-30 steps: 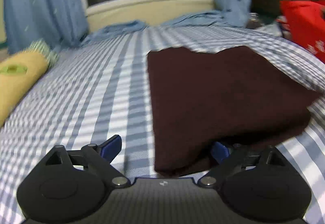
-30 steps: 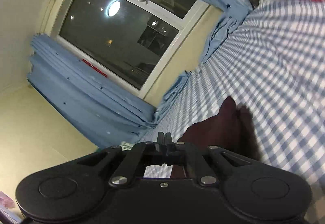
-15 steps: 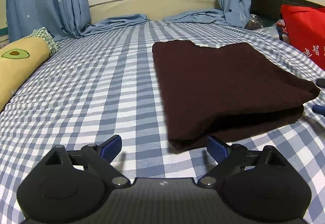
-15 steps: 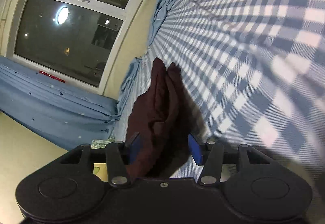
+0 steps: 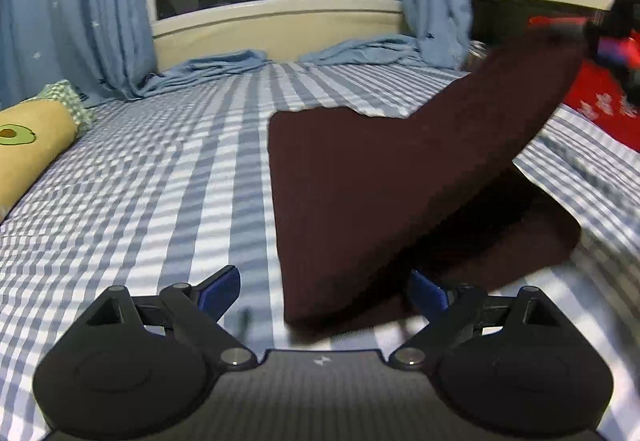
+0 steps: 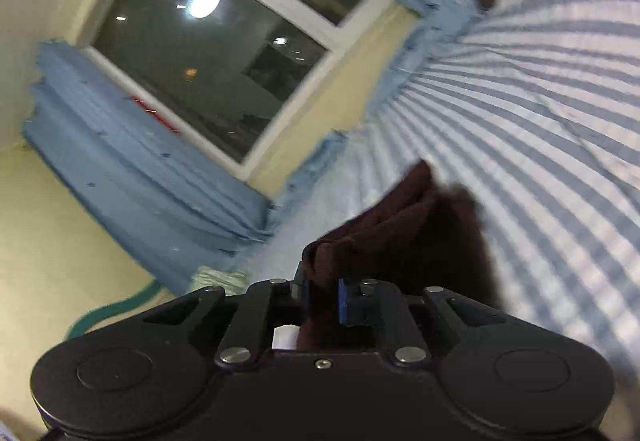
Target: Fold small clothes
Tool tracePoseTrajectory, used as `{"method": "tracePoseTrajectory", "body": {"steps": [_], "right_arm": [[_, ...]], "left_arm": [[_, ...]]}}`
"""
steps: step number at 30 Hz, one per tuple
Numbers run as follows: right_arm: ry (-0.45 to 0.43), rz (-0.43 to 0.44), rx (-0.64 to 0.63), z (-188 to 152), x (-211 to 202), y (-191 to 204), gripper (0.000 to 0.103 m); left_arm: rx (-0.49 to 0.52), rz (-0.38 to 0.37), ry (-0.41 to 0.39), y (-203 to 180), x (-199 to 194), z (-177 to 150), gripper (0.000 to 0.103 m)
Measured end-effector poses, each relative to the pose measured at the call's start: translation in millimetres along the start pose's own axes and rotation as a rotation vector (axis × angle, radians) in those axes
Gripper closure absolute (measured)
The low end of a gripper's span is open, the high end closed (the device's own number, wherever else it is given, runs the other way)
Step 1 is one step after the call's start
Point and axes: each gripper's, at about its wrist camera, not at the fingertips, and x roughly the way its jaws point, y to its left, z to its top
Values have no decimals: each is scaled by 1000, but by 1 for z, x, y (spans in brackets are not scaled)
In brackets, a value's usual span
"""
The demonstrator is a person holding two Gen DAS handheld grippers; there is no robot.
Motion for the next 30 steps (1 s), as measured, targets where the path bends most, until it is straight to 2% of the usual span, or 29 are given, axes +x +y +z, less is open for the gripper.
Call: {"method": "tracePoseTrajectory", "body": {"steps": [2, 3, 4, 5, 7, 9, 13, 14, 16, 17, 18, 20, 22, 24, 27, 30], "right_arm": [[-10, 53, -4, 10, 3, 17, 91], [-19, 82, 7, 15, 3, 22, 91], [-35, 105, 22, 18, 0, 24, 91], [-52, 116, 36, 22, -5, 23, 91], [-68, 108, 75, 21, -16, 6, 92], [-46, 43, 138, 6, -24, -27, 92], [45, -90, 254, -45, -26, -90, 93], [57, -97, 304, -57, -29, -107, 92], [50, -49, 394, -72, -34, -129, 90], [46, -24, 390, -72, -35, -129, 88], [52, -28, 387, -70, -37, -127, 80], [73, -31, 393, -65, -43, -127, 73], [72, -65, 355, -57, -58, -125, 62], [37, -136, 280, -46, -78, -118, 51], [1, -206, 77, -13, -87, -95, 51], [96, -176, -23, 28, -51, -76, 48]], "left_arm": [[-9, 67, 13, -1, 10, 6, 13], [-24, 129, 18, 2, 15, 7, 16], [-54, 191, 14, 8, 17, 8, 14], [-113, 199, -2, 20, 15, 7, 11], [-269, 167, -30, 46, 5, -1, 11], [-273, 206, -21, 51, 4, -8, 11], [-302, 185, 31, 55, 14, -25, 11], [-311, 181, 41, 58, 14, -27, 9], [-319, 176, 68, 62, 11, -28, 6], [-314, 169, 80, 64, 8, -30, 6], [-303, 155, 87, 67, 4, -32, 6], [-294, 135, 99, 75, -3, -37, 4], [-291, 138, 122, 82, -15, -44, 5], [-299, 145, 117, 90, -30, -50, 7], [-318, 125, 56, 98, -48, -43, 7], [-260, 108, -9, 93, -49, -15, 6]]}}
